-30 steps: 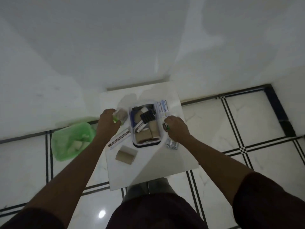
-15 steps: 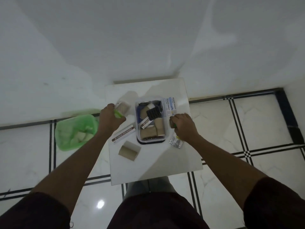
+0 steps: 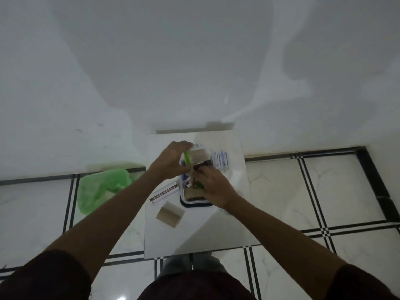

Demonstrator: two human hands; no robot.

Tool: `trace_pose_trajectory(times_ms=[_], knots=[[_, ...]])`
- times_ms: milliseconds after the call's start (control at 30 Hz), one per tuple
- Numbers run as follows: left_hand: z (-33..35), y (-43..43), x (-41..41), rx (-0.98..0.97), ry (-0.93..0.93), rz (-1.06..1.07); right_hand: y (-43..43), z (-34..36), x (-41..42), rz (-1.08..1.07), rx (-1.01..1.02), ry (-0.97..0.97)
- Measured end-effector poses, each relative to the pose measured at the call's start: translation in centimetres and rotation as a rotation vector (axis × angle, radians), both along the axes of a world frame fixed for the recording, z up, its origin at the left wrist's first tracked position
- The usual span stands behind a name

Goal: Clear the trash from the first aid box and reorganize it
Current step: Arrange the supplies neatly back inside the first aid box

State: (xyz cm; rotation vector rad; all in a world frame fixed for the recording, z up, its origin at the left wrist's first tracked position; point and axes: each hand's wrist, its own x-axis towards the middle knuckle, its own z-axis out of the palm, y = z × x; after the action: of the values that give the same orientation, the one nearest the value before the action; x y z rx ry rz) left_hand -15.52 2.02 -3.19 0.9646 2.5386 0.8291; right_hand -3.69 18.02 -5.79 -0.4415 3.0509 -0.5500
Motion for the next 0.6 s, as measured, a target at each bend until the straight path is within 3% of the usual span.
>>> trace_pose_trajectory(times_ms=[100, 333, 433, 600], knots=[[-0.5, 1.6, 0.7, -0.082, 0.032, -0.136, -0.6, -1.5, 0.0, 0.021, 0.035, 0.035], [-4.3, 0.8, -0.6, -0.311, 0.316, -0.387, -0.3, -3.4, -1.2, 0.106, 0.044, 0.008], [-4.6, 0.6, -1.1, -0.434, 0.443, -0.372, -0.9, -3.9, -1.6, 0.060, 0.004, 0.006], [-4.9, -0.1, -2.2, -0.402, 0.353, -0.273, -1.4, -4.8, -2.1, -0.019, 0.061, 0.066]])
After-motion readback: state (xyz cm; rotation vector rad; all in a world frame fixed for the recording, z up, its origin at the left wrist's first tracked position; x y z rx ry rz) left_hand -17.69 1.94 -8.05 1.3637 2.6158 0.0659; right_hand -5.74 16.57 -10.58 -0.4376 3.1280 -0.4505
